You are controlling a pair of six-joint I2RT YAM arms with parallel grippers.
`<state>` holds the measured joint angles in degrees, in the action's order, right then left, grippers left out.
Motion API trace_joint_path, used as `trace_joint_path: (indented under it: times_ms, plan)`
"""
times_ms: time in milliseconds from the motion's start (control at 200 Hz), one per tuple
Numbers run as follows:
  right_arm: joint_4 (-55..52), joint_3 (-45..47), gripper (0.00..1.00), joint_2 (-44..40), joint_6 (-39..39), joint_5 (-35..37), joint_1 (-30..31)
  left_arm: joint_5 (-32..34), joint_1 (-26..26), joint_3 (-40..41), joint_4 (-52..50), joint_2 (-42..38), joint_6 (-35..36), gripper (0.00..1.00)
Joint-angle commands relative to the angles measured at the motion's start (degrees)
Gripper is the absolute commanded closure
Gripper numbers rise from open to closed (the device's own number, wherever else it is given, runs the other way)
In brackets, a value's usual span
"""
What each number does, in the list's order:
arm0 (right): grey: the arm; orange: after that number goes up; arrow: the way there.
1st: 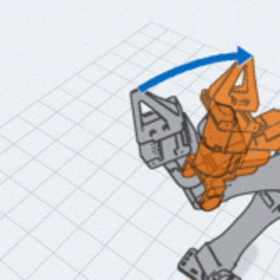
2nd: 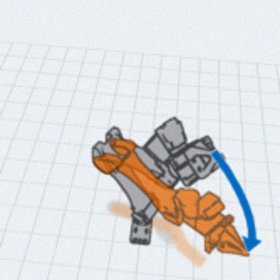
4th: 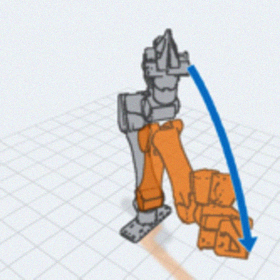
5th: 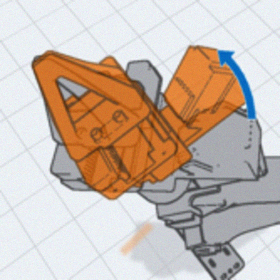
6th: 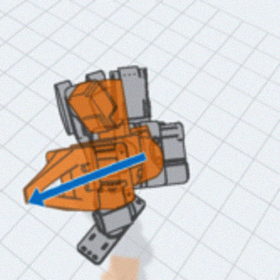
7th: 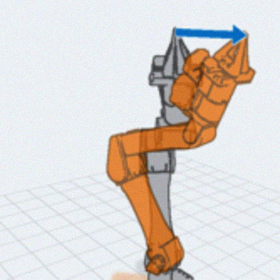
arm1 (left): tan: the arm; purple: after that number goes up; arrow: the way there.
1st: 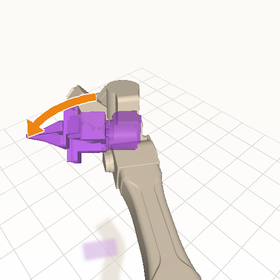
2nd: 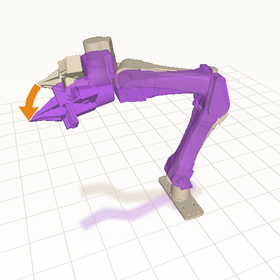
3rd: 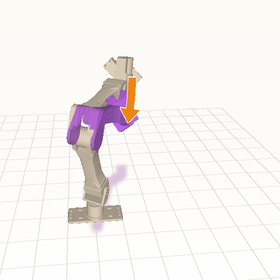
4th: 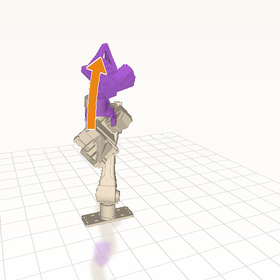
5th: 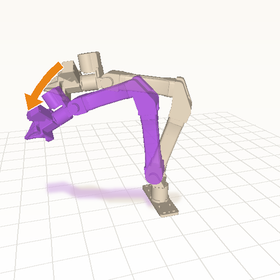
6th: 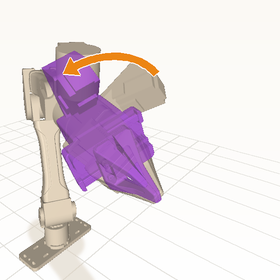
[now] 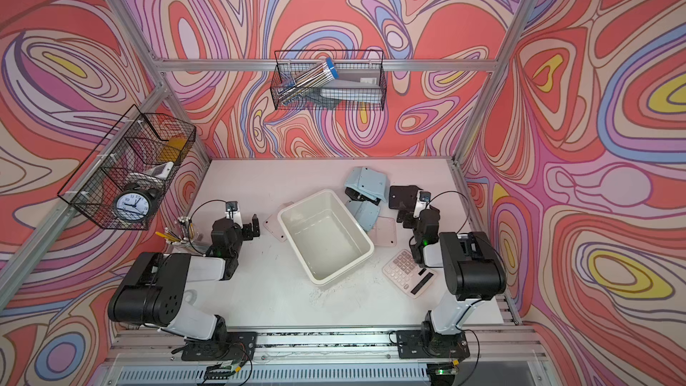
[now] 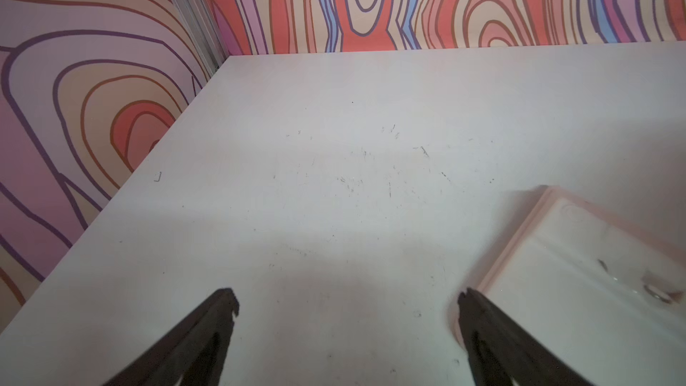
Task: Put the calculator in the storage box
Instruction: Adjust the storage box at the center of the board.
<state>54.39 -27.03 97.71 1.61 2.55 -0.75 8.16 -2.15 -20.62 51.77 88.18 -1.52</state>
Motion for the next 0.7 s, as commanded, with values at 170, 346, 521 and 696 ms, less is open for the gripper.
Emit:
trace_joint_path:
  times_ms: [170,346,521,696]
  plan:
    - [-0.34,-0.04,0.02,-0.5,-0.34,-0.97,0.19,0.61,0.31,-0.84,-0.79,-0.03,-0.39,0.01]
    - [-0.39,-0.04,0.02,-0.43,-0.38,-1.01,0.21,0.63,0.31,-0.85,-0.79,-0.02,-0.44,0.01]
    - [-0.43,-0.13,0.02,-0.42,-0.37,-1.01,0.22,0.63,0.31,-0.83,-0.79,-0.03,-0.4,0.01]
    - [0.37,0.8,0.02,-1.62,-1.26,-2.73,0.18,1.44,0.31,-0.81,-1.36,-1.09,-0.64,0.01]
